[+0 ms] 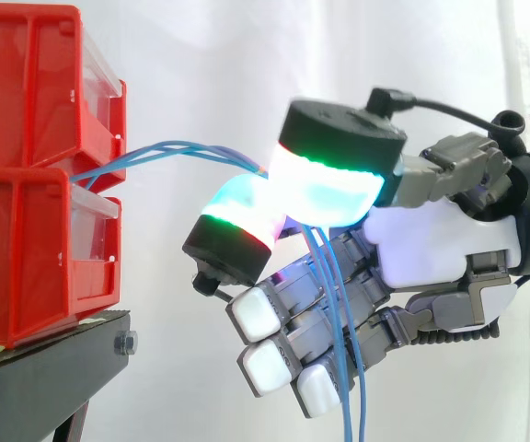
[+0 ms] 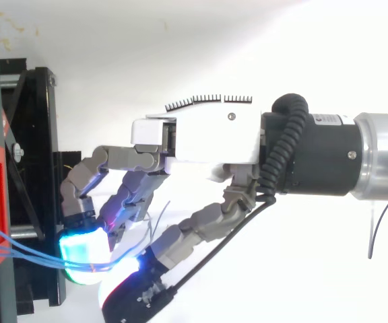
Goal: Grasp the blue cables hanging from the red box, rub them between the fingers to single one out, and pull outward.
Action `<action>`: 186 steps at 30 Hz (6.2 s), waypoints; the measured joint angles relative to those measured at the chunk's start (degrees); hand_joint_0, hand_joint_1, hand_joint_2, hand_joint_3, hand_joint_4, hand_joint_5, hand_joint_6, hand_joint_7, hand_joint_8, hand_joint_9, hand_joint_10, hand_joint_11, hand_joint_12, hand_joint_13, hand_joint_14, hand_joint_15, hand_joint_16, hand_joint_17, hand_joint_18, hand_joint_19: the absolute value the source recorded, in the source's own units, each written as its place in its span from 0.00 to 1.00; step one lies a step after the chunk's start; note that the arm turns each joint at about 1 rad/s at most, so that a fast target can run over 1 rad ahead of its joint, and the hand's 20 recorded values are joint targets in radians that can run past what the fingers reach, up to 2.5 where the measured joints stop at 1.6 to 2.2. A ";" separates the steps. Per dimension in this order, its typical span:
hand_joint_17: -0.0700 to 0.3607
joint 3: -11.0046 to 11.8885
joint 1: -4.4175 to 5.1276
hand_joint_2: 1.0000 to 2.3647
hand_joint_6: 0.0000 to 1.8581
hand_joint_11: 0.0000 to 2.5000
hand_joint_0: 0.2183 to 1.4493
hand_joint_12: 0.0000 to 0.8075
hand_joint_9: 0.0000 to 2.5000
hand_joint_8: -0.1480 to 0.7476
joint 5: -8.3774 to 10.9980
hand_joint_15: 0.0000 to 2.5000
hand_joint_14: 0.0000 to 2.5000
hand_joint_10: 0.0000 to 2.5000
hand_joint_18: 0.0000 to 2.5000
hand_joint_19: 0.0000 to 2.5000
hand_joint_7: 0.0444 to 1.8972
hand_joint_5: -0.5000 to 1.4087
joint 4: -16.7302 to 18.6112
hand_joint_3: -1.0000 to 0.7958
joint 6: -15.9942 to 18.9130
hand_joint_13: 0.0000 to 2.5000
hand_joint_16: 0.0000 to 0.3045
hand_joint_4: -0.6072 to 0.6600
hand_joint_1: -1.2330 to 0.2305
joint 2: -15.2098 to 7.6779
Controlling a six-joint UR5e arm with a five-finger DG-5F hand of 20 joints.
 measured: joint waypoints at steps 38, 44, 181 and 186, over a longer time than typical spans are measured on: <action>0.43 0.00 0.00 0.01 0.50 0.18 0.33 0.51 0.35 0.53 0.10 0.19 0.01 0.00 0.31 0.19 0.52 0.17 -0.06 0.49 0.00 0.32 0.17 0.52 0.26 0.00; 0.42 0.00 -0.01 0.01 0.50 0.18 0.32 0.50 0.33 0.52 0.12 0.19 0.01 0.01 0.30 0.20 0.49 0.17 -0.08 0.43 0.00 0.31 0.16 0.56 0.26 0.01; 0.42 0.34 0.13 0.01 0.46 0.15 0.29 0.50 0.36 0.49 -0.15 0.20 0.01 0.00 0.30 0.23 0.56 0.19 -6.33 0.39 4.57 0.33 0.16 0.53 0.39 0.64; 0.43 0.34 0.14 0.01 0.46 0.15 0.29 0.51 0.36 0.50 -0.09 0.20 0.01 0.00 0.31 0.22 0.56 0.20 -6.34 0.42 4.57 0.33 0.17 0.53 0.38 0.64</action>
